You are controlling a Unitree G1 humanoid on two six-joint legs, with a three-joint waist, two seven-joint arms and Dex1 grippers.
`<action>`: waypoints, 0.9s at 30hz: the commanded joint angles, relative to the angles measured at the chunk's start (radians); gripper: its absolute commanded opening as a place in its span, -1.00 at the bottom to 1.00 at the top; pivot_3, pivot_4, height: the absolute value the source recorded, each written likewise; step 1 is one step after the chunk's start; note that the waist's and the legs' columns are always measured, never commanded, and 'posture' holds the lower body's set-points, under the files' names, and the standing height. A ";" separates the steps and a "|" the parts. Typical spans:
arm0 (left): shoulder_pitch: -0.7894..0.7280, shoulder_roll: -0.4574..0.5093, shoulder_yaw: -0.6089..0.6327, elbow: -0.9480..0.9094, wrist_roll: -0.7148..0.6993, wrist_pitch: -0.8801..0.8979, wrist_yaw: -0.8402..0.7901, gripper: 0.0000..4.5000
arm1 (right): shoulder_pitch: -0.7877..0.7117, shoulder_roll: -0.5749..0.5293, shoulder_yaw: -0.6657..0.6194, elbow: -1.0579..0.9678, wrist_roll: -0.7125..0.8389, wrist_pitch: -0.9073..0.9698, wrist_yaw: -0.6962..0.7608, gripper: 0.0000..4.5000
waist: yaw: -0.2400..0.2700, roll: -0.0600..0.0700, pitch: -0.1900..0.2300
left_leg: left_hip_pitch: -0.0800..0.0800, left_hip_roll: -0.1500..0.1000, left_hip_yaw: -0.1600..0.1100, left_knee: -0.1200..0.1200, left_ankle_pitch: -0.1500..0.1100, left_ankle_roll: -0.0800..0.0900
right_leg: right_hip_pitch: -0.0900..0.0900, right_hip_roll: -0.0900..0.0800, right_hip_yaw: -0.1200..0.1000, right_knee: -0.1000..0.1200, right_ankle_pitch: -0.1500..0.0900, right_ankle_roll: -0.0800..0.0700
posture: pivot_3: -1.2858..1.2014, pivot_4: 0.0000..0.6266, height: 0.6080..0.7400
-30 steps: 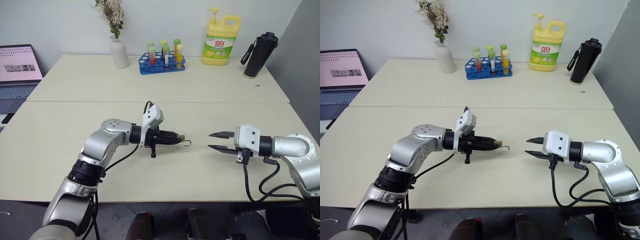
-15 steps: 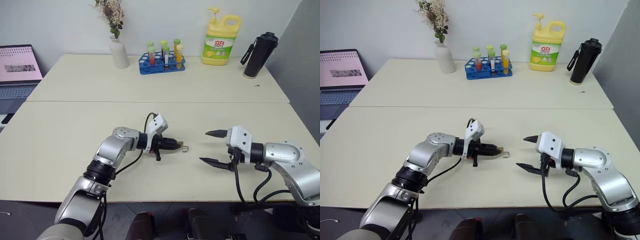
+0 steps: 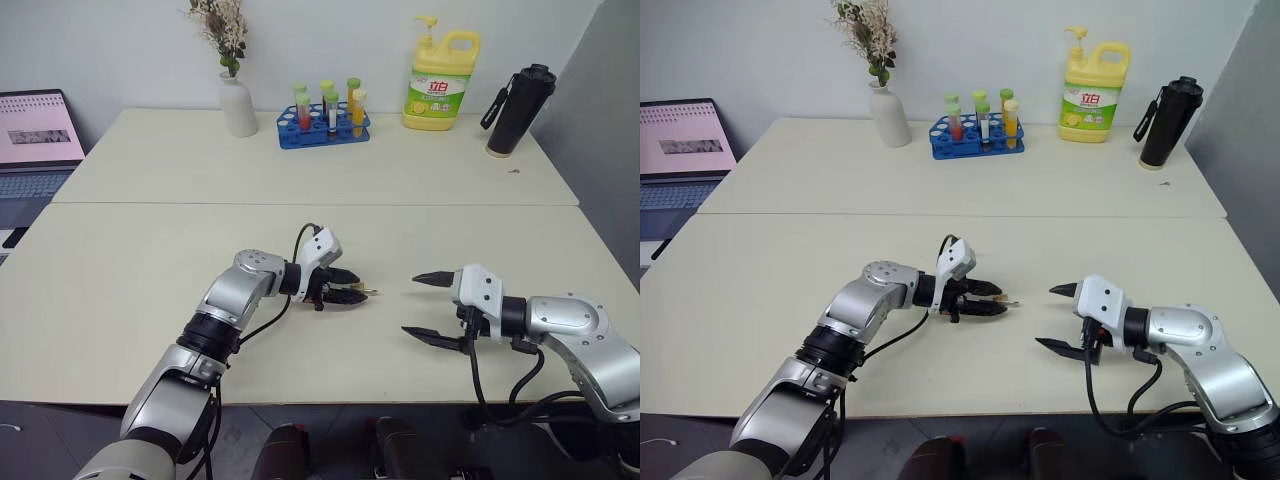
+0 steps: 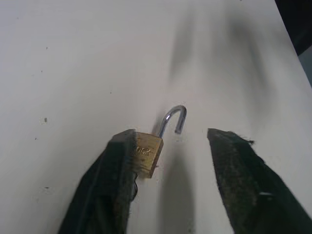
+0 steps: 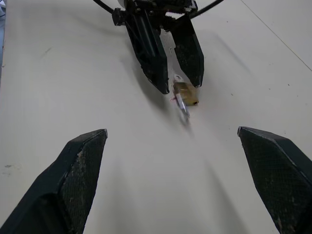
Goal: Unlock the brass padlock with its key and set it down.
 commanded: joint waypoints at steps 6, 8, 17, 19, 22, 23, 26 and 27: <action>-0.009 0.078 0.099 -0.107 -0.001 -0.159 0.006 0.84 | 0.013 -0.013 -0.035 -0.031 -0.009 -0.015 -0.028 1.00 | -0.001 0.000 0.000 | 0.000 0.001 0.000 0.000 0.000 0.000 | 0.000 0.000 0.000 0.000 0.000 0.000 | 0.03 -0.52 1.00; 0.051 0.164 0.162 -0.246 -0.020 -0.175 0.002 0.84 | 0.012 -0.022 -0.054 -0.031 0.009 -0.005 -0.019 1.00 | -0.004 0.000 0.000 | 0.000 0.001 0.000 0.000 0.000 0.000 | 0.000 0.000 0.000 0.000 0.000 0.000 | 0.03 -0.52 1.00; 0.312 0.379 0.318 -0.581 -0.069 -0.088 0.043 0.84 | -0.037 -0.065 -0.090 0.020 0.094 -0.007 0.086 1.00 | 0.003 0.000 0.000 | 0.000 0.001 0.000 0.000 0.000 0.000 | 0.000 -0.001 0.001 -0.001 0.000 0.000 | 0.03 -0.52 1.00; 0.403 0.412 0.367 -0.658 -0.101 -0.077 0.042 0.84 | -0.076 -0.082 -0.092 0.055 0.117 0.004 0.127 1.00 | 0.000 -0.001 0.000 | 0.000 0.002 0.000 0.000 0.000 0.000 | 0.000 -0.002 0.001 -0.001 0.000 0.000 | 0.03 -0.52 1.00; 0.457 0.409 0.391 -0.701 -0.133 -0.054 0.070 0.84 | -0.106 -0.096 -0.085 0.095 0.125 -0.006 0.161 1.00 | 0.000 -0.001 0.000 | 0.001 0.002 0.000 0.000 0.000 0.000 | 0.000 -0.004 0.001 -0.001 0.000 0.000 | 0.03 -0.52 1.00; 0.467 0.404 0.389 -0.705 -0.131 -0.062 0.077 0.84 | -0.112 -0.097 -0.082 0.105 0.122 -0.013 0.166 1.00 | 0.003 -0.001 0.000 | 0.001 0.002 0.000 0.000 0.000 0.000 | 0.000 -0.004 0.001 -0.001 0.000 0.000 | 0.03 -0.52 1.00; 0.483 0.403 0.377 -0.711 -0.127 -0.078 0.088 0.84 | -0.125 -0.095 -0.074 0.123 0.115 -0.023 0.176 1.00 | 0.005 -0.001 0.000 | 0.001 0.002 0.000 -0.001 0.000 0.000 | 0.000 -0.003 -0.001 -0.001 0.000 0.000 | 0.03 -0.52 1.00; 0.485 0.392 0.375 -0.716 -0.138 -0.073 0.097 0.84 | -0.134 -0.091 -0.065 0.131 0.110 -0.029 0.180 1.00 | 0.004 -0.001 0.000 | 0.001 0.002 0.000 0.000 0.000 0.000 | 0.000 -0.003 0.000 -0.001 0.000 0.000 | 0.03 -0.52 1.00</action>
